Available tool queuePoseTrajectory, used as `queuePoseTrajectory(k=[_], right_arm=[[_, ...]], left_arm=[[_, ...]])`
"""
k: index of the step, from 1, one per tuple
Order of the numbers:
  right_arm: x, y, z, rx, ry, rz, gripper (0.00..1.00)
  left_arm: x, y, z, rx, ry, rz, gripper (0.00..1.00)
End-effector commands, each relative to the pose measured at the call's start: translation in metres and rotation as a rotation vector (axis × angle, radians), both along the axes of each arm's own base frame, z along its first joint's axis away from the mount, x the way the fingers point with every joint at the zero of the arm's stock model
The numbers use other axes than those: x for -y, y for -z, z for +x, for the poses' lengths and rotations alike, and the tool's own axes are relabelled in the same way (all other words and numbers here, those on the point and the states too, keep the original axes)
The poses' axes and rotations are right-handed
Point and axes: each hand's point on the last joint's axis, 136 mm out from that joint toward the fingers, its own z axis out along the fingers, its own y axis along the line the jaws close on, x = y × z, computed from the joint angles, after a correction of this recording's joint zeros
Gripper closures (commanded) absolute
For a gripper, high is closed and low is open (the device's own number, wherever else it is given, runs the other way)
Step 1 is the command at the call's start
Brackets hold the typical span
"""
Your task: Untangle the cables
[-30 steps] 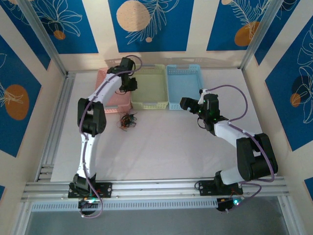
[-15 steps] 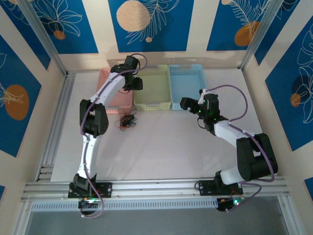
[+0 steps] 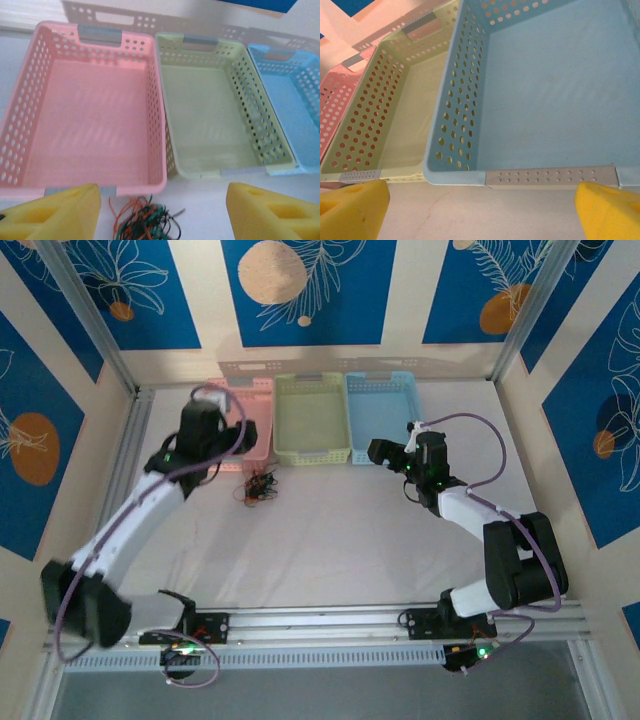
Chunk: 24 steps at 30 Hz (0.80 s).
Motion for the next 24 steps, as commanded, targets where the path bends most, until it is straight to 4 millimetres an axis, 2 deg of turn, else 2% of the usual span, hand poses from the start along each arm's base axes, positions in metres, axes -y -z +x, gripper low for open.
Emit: queuePoseTrajectory(k=[1,7,10,12,14,18,21,24], right_arm=[[-0.009,-0.018,0.002,0.060,-0.030,0.004,0.05],[-0.024,-0.028,-0.001,0.099,-0.090,-0.006,0.05],[-0.032,-0.031,-0.003,0.108,-0.121,0.002,0.05],[-0.038,-0.034,-0.005,0.119,-0.140,0.001,0.05],[-0.046,-0.037,-0.007,0.133,-0.170,-0.006,0.05],[-0.059,-0.041,-0.008,0.154,-0.200,-0.046,0.05],[-0.062,-0.043,-0.010,0.171,-0.197,-0.080,0.05],[-0.062,-0.044,-0.011,0.177,-0.191,-0.074,0.05]], left_arm=[[0.001,0.041,-0.014,0.021,0.024,-0.031,0.33],[-0.040,0.072,-0.046,0.125,-0.084,0.055,0.33],[-0.060,0.092,-0.055,0.146,-0.156,0.077,0.28],[-0.061,0.103,-0.056,0.131,-0.152,0.078,0.28],[-0.054,0.103,-0.055,0.125,-0.112,0.074,0.28],[-0.054,0.108,-0.053,0.115,-0.120,0.069,0.28],[-0.048,0.113,-0.051,0.096,-0.097,0.055,0.28],[-0.050,0.117,-0.049,0.072,-0.115,0.063,0.29]])
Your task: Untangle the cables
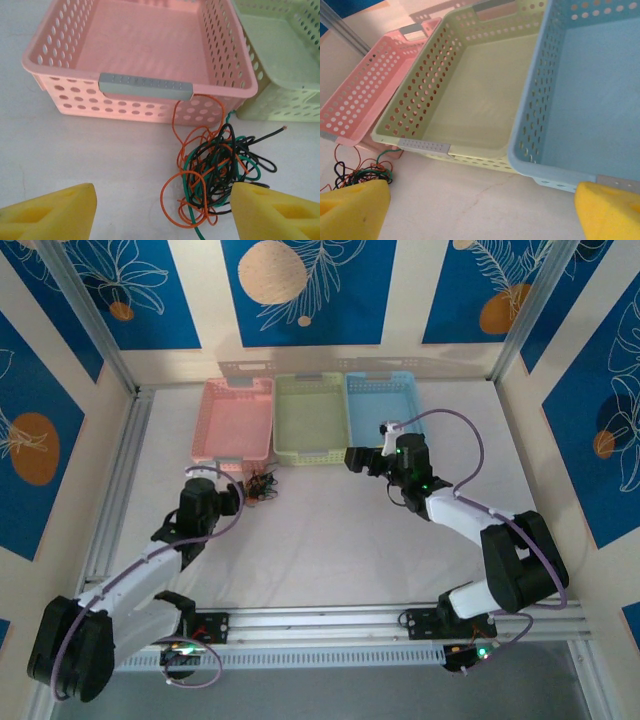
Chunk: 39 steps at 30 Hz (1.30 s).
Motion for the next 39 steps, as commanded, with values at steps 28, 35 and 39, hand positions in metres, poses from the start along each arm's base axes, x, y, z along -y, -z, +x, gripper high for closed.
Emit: queuePoseTrajectory(k=[28,35,39], right_arm=[[-0.141,-0.027,-0.086,-0.215,-0.411,-0.018,0.13],[-0.184,0.028,-0.077,-0.363,-0.430,-0.133,0.19],[-0.201,0.036,-0.069,-0.373,-0.468,-0.127,0.19]], left_arm=[[-0.019,-0.024,-0.011,0.140,-0.088,-0.052,0.30],[-0.019,-0.024,-0.012,0.138,-0.087,-0.054,0.30],[-0.020,-0.024,-0.012,0.138,-0.089,-0.054,0.30]])
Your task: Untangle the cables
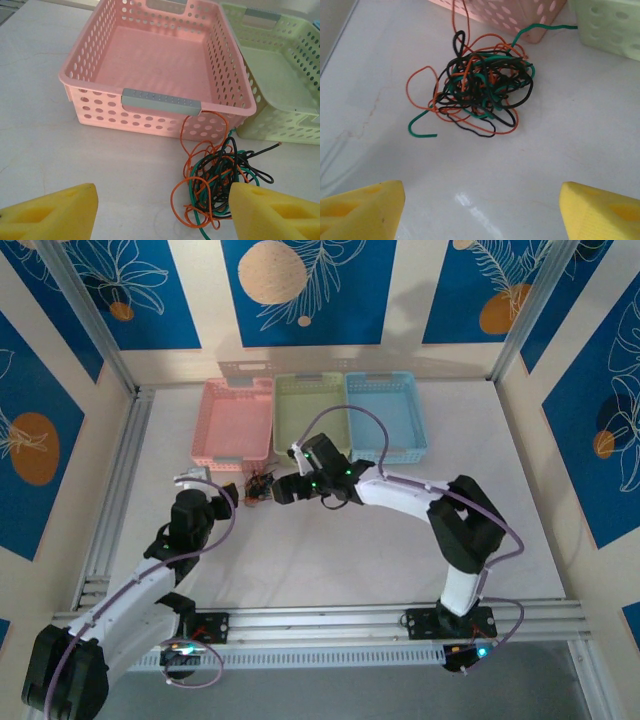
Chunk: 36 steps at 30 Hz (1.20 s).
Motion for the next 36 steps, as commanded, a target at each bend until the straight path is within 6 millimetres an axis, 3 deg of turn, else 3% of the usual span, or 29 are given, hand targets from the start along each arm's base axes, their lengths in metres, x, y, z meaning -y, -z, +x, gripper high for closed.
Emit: queuePoseTrajectory(k=[1,11,21,30,36], right_arm=[[-0.014,-0.007,0.009,-0.017,-0.020,0.025,0.19],[-0.048,0.030,0.041,-0.081,-0.040,-0.011,0.19],[-0.059,0.052,0.037,-0.118,-0.066,-0.066,0.22],[-0.066,0.062,0.034,-0.125,-0.100,-0.106,0.49],[-0.065,0.058,0.033,-0.113,-0.119,-0.107,0.94]], left_arm=[[-0.005,-0.005,0.002,0.023,-0.032,-0.017,0.30],[-0.006,-0.004,0.002,0.021,-0.035,-0.015,0.30],[-0.006,-0.004,0.002,0.021,-0.034,-0.015,0.30],[-0.005,-0.004,0.002,0.020,-0.033,-0.016,0.30],[-0.005,-0.004,0.002,0.019,-0.033,-0.014,0.30]])
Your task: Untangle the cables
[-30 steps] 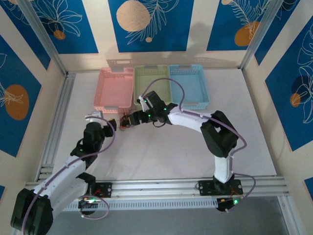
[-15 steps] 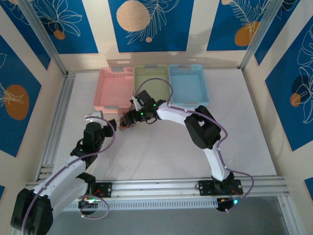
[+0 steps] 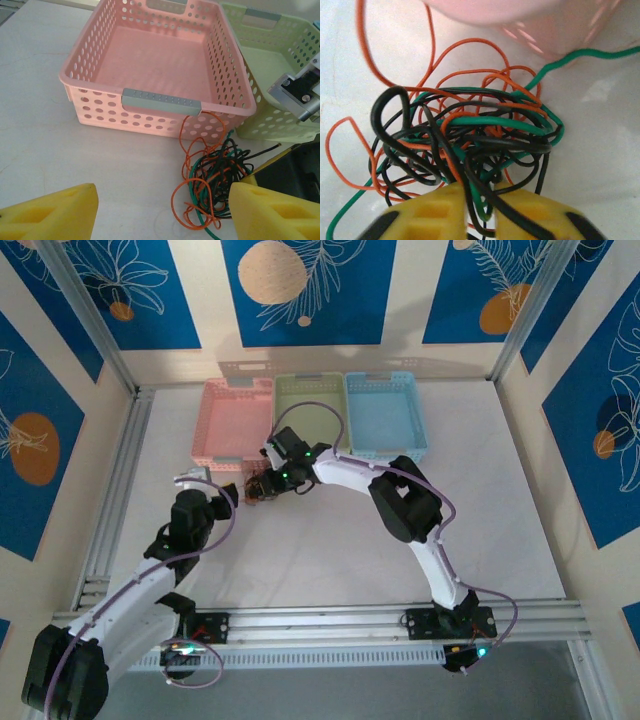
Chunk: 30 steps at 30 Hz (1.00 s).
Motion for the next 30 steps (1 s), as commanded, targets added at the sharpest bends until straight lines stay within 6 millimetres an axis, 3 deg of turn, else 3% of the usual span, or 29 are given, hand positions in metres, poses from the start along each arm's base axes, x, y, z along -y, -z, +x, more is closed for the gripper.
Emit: queuePoseTrajectory(k=[1,6,11,14,21,25,30], right_arm=[[-0.005,-0.009,-0.007,0.007,-0.039,0.009,0.97],[0.008,-0.033,-0.019,0.071,-0.071,0.046,1.00],[0.030,-0.058,-0.052,0.153,-0.211,0.071,1.00],[0.048,-0.063,-0.064,0.219,-0.270,0.059,1.00],[0.096,-0.066,-0.052,0.298,-0.184,0.114,1.00],[0.105,-0.067,-0.046,0.313,-0.133,0.121,1.00],[0.109,-0.071,-0.047,0.330,-0.111,0.134,1.00]], left_arm=[[-0.005,-0.004,0.002,0.019,-0.032,-0.015,0.30],[-0.005,-0.004,0.002,0.018,-0.031,-0.015,0.30],[-0.004,-0.004,0.002,0.017,-0.028,-0.015,0.30],[-0.004,-0.003,0.002,0.016,-0.026,-0.015,0.30],[0.001,-0.004,0.001,0.016,0.007,-0.021,0.30],[0.022,-0.009,0.004,0.005,0.115,-0.037,0.29],[0.078,-0.034,0.008,0.041,0.398,-0.157,0.28]])
